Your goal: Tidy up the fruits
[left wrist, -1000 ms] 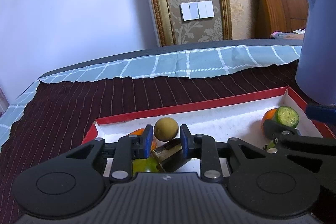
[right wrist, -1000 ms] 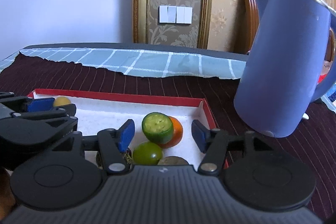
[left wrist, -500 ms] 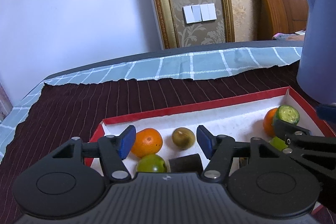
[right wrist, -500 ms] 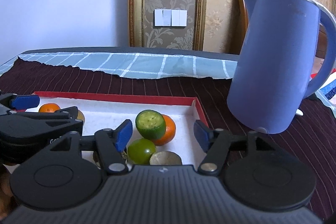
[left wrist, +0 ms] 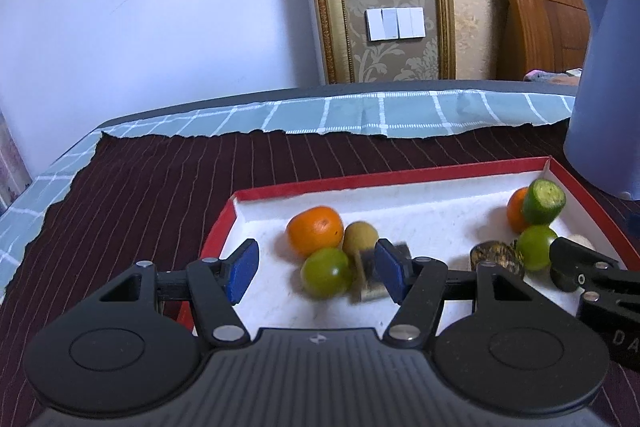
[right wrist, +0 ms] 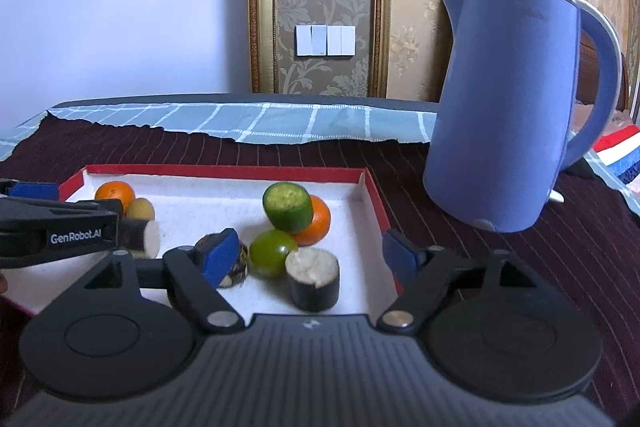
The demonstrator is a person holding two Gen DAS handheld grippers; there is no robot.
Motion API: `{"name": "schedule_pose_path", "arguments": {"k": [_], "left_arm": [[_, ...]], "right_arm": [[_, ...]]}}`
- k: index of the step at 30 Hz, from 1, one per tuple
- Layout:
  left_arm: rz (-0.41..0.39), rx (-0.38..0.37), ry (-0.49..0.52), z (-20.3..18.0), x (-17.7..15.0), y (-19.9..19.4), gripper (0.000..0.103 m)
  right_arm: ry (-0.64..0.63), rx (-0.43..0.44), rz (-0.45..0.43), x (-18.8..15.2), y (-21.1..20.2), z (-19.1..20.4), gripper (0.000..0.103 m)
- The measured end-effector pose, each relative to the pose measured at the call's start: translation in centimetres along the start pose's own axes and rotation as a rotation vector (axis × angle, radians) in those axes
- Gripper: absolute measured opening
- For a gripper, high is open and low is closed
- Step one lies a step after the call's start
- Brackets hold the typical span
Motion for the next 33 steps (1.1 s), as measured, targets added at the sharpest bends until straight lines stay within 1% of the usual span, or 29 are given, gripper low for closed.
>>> {"name": "schedule_pose_path", "arguments": {"k": [3, 4, 17, 21, 24, 25, 26, 28, 31, 33], "left_arm": [[-0.012, 0.003, -0.008, 0.5, -0.3, -0.7, 0.063], [-0.014, 0.0, -0.008, 0.6, -0.4, -0.9, 0.063], [-0.026, -0.038, -0.006, 0.8, -2.7, -3.9, 0.063], [-0.048, -0.024, -0.004, 1.0, -3.0, -5.0, 0.063], [-0.055, -0.035, -0.017, 1.3, -3.4, -5.9, 0.063], [-0.056, -0.04, -0.02, 1.3, -3.6, -6.2, 0.065], [-0.055, -0.045, -0.02, 1.4, -3.8, -6.4, 0.071], [-0.057, -0.047, -0.02, 1.5, -4.3, -6.8, 0.076], [-0.057, -0.047, -0.011, 1.7, -5.0, -7.1, 0.076], [-0.051, -0.058, -0.013, 1.8, -5.4, -7.3, 0.076]], "right_arm": [[0.004, 0.008, -0.01, -0.3, -0.8, 0.2, 0.078], [0.003, 0.009, -0.013, -0.4, -1.0, 0.3, 0.08], [0.006, 0.034, -0.03, -2.0, -3.4, 1.7, 0.083], [0.008, 0.042, -0.042, -2.3, -4.3, 2.1, 0.086], [-0.007, 0.034, -0.049, -2.7, -5.0, 2.4, 0.092], [-0.011, 0.031, -0.053, -2.8, -5.3, 2.5, 0.094], [-0.011, 0.031, -0.057, -3.0, -5.6, 2.6, 0.095], [-0.01, 0.032, -0.061, -3.3, -6.2, 2.7, 0.098], [-0.007, 0.039, -0.058, -4.0, -6.7, 2.8, 0.103], [-0.01, 0.038, -0.049, -4.5, -6.9, 2.8, 0.103]]}}
Point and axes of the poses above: each gripper's, at about its wrist camera, not at the fingertips, and y roughly the way its jaws point, z to its left, x to its top, the point moved 7 cm from there along y, roughly the way its jaws point, and after that the axes turned 12 degrees about x, right-handed, at the moved point
